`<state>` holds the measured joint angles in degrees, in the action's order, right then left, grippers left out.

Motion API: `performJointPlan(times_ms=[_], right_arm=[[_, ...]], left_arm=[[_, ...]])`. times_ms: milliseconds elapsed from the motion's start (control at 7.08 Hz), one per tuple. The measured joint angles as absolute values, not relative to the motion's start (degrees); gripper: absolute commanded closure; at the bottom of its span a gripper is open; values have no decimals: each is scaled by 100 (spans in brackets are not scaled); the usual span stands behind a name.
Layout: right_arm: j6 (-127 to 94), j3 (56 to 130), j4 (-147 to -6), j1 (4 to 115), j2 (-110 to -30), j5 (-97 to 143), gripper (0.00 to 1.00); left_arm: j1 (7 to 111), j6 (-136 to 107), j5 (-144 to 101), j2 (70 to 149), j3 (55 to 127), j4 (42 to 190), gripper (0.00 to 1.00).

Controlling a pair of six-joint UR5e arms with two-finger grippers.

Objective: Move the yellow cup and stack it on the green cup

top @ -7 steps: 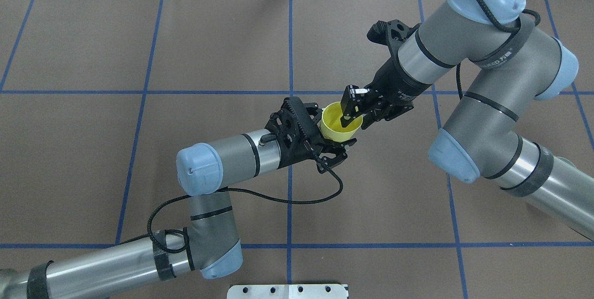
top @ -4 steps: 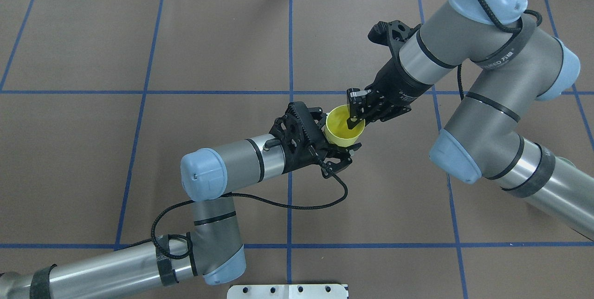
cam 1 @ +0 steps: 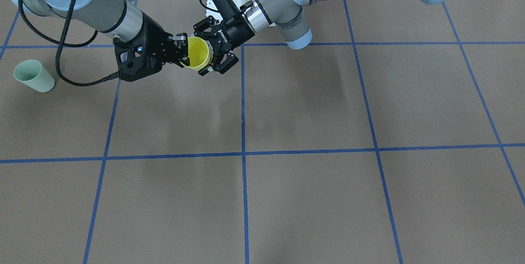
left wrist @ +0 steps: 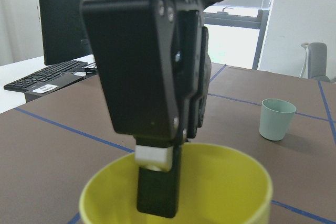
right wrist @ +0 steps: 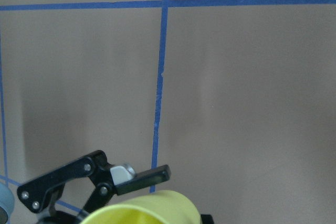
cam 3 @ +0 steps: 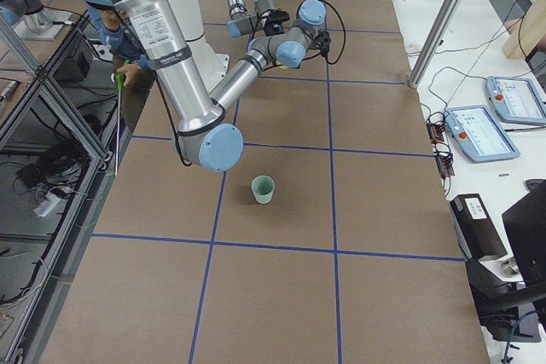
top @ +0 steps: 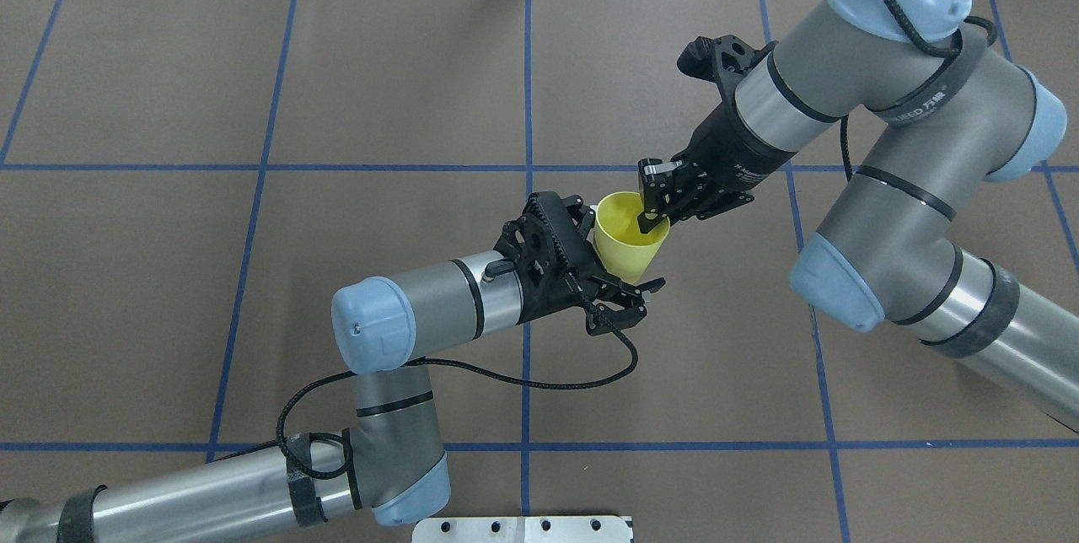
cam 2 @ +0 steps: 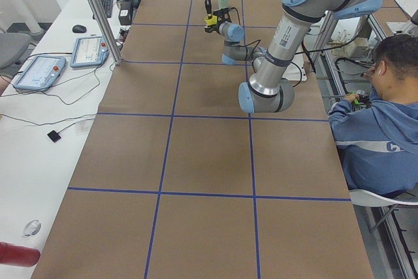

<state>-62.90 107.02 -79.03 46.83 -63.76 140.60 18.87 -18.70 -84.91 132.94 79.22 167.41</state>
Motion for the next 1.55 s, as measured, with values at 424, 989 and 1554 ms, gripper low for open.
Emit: performJointPlan(times_ms=[424,989,1554], right_arm=[[-6221,10732,-7912,5151,-6781,14298,100],[-6138,11266,-7894,6503,-8075,13845,100],[-5879,12564,-7440,6974,-10384,12783,100]], left_arm=[[1899,-1858,-8490,13300,7993,16741,0],[1945,-1968,-8006,13254,8052,16737,0],[2322,-2992,-7226,12563,8014,16694,0]])
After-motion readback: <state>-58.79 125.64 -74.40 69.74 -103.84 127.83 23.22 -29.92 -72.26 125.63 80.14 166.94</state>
